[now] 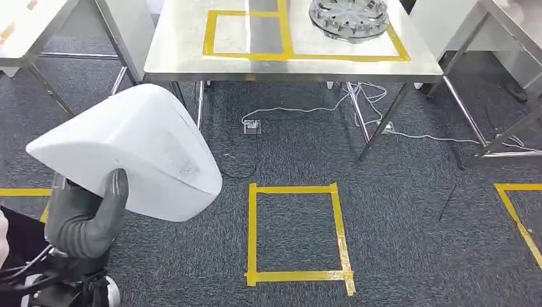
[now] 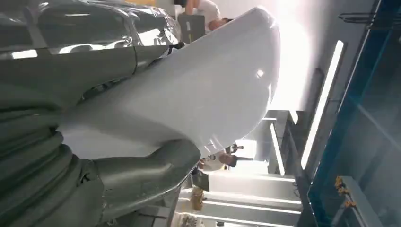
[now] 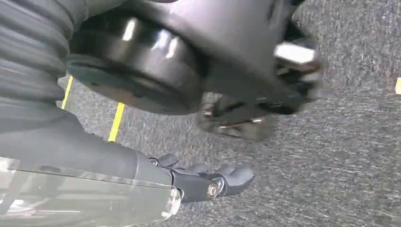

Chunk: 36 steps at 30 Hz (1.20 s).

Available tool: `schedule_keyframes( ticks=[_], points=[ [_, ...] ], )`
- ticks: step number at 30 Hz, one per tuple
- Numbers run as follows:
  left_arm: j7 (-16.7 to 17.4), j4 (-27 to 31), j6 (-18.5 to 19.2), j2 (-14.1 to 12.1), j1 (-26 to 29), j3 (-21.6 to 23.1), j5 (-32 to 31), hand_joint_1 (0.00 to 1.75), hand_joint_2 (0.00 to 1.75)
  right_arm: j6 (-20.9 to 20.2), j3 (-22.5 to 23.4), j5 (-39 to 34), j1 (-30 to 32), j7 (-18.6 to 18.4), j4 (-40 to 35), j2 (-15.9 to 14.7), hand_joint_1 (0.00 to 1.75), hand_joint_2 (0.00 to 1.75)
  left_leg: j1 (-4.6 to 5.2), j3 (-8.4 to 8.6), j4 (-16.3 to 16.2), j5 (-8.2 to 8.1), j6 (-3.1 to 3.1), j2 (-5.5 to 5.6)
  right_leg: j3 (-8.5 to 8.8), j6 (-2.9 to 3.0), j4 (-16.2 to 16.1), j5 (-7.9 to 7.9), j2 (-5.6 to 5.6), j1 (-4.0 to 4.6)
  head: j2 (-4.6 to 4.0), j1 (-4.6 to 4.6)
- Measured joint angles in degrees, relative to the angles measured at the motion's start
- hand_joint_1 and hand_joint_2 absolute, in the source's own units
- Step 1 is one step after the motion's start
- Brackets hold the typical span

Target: Take the parts from the cabinet and place them on the table.

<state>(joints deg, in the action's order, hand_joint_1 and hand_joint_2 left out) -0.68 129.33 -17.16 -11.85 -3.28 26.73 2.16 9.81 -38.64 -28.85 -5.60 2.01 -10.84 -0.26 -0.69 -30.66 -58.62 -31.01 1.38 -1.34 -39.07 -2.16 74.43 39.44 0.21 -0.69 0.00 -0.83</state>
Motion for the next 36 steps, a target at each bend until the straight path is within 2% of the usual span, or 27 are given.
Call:
schedule_keyframes(
  ticks=[1,2,3,4,5,6,7,8,9,10,11,12,14,15,16,17,18,19,20,21,22,23,26,32,35,36],
  points=[
    [0.0,0.0,0.0,0.0,0.0,0.0,0.0,1.75,1.75,0.0,0.0,0.0,0.1,0.0,0.0,0.0,0.0,1.75,0.31,1.47,0.2,-0.88,0.13,0.12,-0.44,0.66,-1.6,0.43,0.02,0.38,0.0,-0.13],
    [0.0,0.0,0.0,0.0,0.0,0.0,-0.1,1.75,1.75,0.0,0.0,0.0,0.2,0.0,0.0,0.0,0.0,1.75,0.7,2.88,0.3,-1.7,0.17,0.27,-0.4,1.58,-4.3,-1.22,0.05,0.89,0.0,-0.22],
    [0.1,0.0,0.0,0.0,0.0,0.0,-0.2,1.75,1.75,0.0,0.0,0.0,0.2,0.0,0.0,0.0,0.0,1.75,1.09,4.09,0.5,-2.44,0.22,0.34,-0.33,2.73,-7.7,-5.15,0.14,1.46,0.0,-0.39],
    [0.2,0.0,0.0,0.0,0.0,0.0,-0.2,1.75,1.75,0.0,0.0,0.0,0.3,0.0,0.0,-0.2,0.0,1.75,0.87,4.52,0.9,-2.93,0.38,0.44,-0.33,4.3,-11.8,-12.26,0.28,2.34,0.0,-0.44],
    [0.2,-0.2,-0.1,0.0,-0.1,0.0,-0.3,1.75,1.75,0.1,0.0,-0.1,0.7,0.0,0.1,-0.7,0.0,1.75,1.38,5.45,0.5,-3.53,0.09,1.05,-0.97,4.83,-15.0,-17.29,0.95,3.6,0.0,0.07],
    [0.4,-0.3,-0.1,0.1,-0.1,0.1,-0.4,1.75,1.75,0.0,0.0,0.0,0.8,0.0,0.1,-0.6,0.0,1.75,1.45,5.41,0.8,-3.98,-0.43,1.54,-0.29,5.49,-14.8,-17.21,1.62,3.41,0.0,-0.05],
    [0.5,-0.3,-0.1,0.1,0.0,0.1,-0.5,1.75,1.75,0.0,0.0,-0.1,0.8,0.0,0.1,-0.6,0.0,1.75,1.35,6.06,1.1,-4.33,-0.5,1.89,0.09,5.29,-15.2,-16.99,0.92,3.63,0.0,-0.11],
    [0.5,-0.2,-0.2,0.1,-0.1,0.1,-0.6,1.75,1.75,0.0,0.0,-0.1,0.5,0.0,0.1,-0.6,0.0,1.75,1.3,6.31,0.6,-3.64,-0.73,2.15,0.47,5.24,-15.8,-16.76,0.54,3.6,0.0,-0.31],
    [0.5,0.0,-0.4,0.1,-0.1,0.0,-0.9,1.75,1.75,0.0,0.0,-0.1,0.2,0.0,0.0,-0.4,0.0,1.75,1.5,6.03,0.0,-3.1,-1.25,2.26,1.45,5.23,-16.7,-16.77,0.52,3.27,0.0,-0.37],
    [0.5,0.0,-0.4,0.1,-0.1,0.1,-1.0,1.75,1.75,0.0,0.0,-0.1,0.0,0.0,0.0,-0.4,0.0,1.75,1.44,5.18,-2.0,-3.07,-1.51,2.08,2.42,5.16,-17.6,-16.75,0.45,2.92,0.0,-0.44],
    [0.5,0.0,-0.4,0.1,-0.2,0.1,-1.0,1.75,1.75,0.0,0.1,-0.1,-0.2,0.0,0.0,-0.5,0.0,1.75,1.32,3.56,-4.9,-3.59,-1.87,2.0,3.03,5.28,-18.2,-16.61,0.45,2.73,0.0,-0.22],
    [0.5,0.0,-0.4,0.1,-0.1,0.1,-1.1,1.75,1.75,0.0,0.1,-0.1,-0.4,0.0,0.0,-0.4,0.0,1.75,1.06,1.29,-8.2,-5.2,-2.2,1.92,3.37,5.3,-18.4,-16.39,0.45,2.52,0.0,-0.13],
    [0.5,0.0,-0.6,0.1,0.0,0.1,-1.1,1.75,1.75,0.0,0.0,-0.1,-0.4,0.0,0.0,-0.2,0.0,1.75,0.47,-3.54,-13.9,-9.62,-2.95,1.55,3.8,4.81,-18.3,-15.58,0.46,2.1,0.0,0.07],
    [0.5,0.0,-0.7,0.1,0.0,0.1,-1.2,1.75,1.75,0.0,0.0,-0.1,-0.3,0.0,0.0,0.0,0.0,1.75,0.18,-4.91,-14.3,-9.69,-3.36,1.48,4.05,4.57,-18.1,-15.16,0.47,1.92,0.0,0.09],
    [0.5,0.0,-0.8,0.1,0.0,0.1,-1.2,1.75,1.75,0.0,0.0,-0.1,-0.3,0.0,0.0,0.0,0.0,1.75,-0.07,-5.24,-12.9,-7.88,-3.69,1.39,4.35,4.29,-17.8,-14.71,0.49,1.66,0.0,0.11],
    [0.5,0.0,-0.7,0.1,0.0,0.1,-1.2,1.75,1.75,0.0,0.0,-0.1,-0.3,0.0,0.0,0.0,0.0,1.75,-0.35,-4.68,-9.9,-4.68,-4.09,1.37,4.68,3.91,-17.4,-14.2,0.56,1.34,0.0,0.15],
    [0.5,0.0,-0.8,0.1,0.0,0.1,-1.2,1.75,1.75,0.0,0.0,-0.1,-0.4,0.0,0.0,0.0,0.0,1.75,-0.65,-3.53,-5.5,-0.6,-4.59,1.35,5.0,3.43,-16.9,-13.6,0.66,0.96,0.0,0.18],
    [0.5,0.0,-0.8,0.1,0.0,0.1,-1.2,1.75,1.75,0.0,0.1,-0.1,-0.4,0.0,0.0,0.0,0.0,1.75,-1.29,-2.62,-1.9,1.72,-6.09,1.21,4.99,2.92,-16.1,-12.78,0.82,0.84,0.0,0.28],
    [0.5,-0.1,-0.8,0.1,0.1,0.1,-1.2,1.75,1.75,0.1,0.1,-0.1,-0.6,0.0,0.0,-0.5,0.0,1.75,-1.25,-2.44,-1.8,0.4,-7.69,1.19,4.61,2.38,-15.2,-12.25,1.15,1.47,0.0,0.96],
    [0.5,0.0,-0.8,0.1,0.1,0.1,-1.2,1.75,1.75,0.1,0.0,-0.1,-0.6,-0.1,0.0,-0.6,0.0,1.75,-1.25,-2.35,-1.7,0.22,-3.76,1.2,4.33,3.32,-14.7,-11.87,1.19,1.59,0.0,1.12],
    [0.5,0.0,-0.8,0.1,0.4,0.1,-1.3,1.75,1.75,0.1,0.1,-0.1,-0.6,-0.1,0.0,-0.5,0.0,1.75,-1.09,-2.3,-1.7,0.03,-1.45,1.16,4.47,3.49,-14.8,-11.86,1.25,1.65,0.0,0.13],
    [0.5,0.0,-0.8,0.1,0.3,0.1,-1.3,1.75,1.75,0.1,0.1,-0.1,-0.4,-0.2,0.0,-0.5,0.0,1.75,-1.08,-2.2,-1.7,-0.01,-2.52,1.16,4.59,3.59,-15.0,-11.97,1.25,1.68,0.0,-0.02],
    [0.5,0.0,-0.8,0.2,0.1,0.1,-1.3,1.75,1.75,0.0,0.1,-0.5,-0.4,-0.2,0.0,-0.6,0.0,1.75,-0.75,-2.15,-1.6,-0.02,-2.31,1.3,4.76,3.65,-15.2,-12.01,1.22,1.42,0.0,-0.33],
    [0.4,0.0,-0.8,0.3,-0.2,0.1,-1.4,1.75,1.75,-0.2,0.1,-0.8,-0.4,0.2,0.0,-0.6,0.0,1.75,-0.34,-2.08,-1.7,-0.33,-1.79,1.57,4.91,3.56,-15.4,-11.95,1.19,1.14,0.0,-0.37],
    [0.2,0.0,-0.8,0.3,-0.4,0.1,-1.4,1.75,1.75,-0.3,0.1,-1.1,-0.4,0.2,0.0,-0.6,0.0,1.75,-0.19,-2.04,-1.7,-0.48,-1.55,1.72,5.02,2.98,-15.5,-11.74,1.15,0.94,0.0,-0.37],
    [0.1,0.0,-0.8,0.3,-0.4,0.1,-1.4,1.75,1.75,-0.3,0.1,-1.1,-0.4,0.2,0.0,-0.6,0.0,1.75,-0.16,-2.02,-1.7,-0.49,-1.54,1.77,5.09,2.44,-15.6,-11.67,1.15,0.87,0.0,-0.37]
  ],
)
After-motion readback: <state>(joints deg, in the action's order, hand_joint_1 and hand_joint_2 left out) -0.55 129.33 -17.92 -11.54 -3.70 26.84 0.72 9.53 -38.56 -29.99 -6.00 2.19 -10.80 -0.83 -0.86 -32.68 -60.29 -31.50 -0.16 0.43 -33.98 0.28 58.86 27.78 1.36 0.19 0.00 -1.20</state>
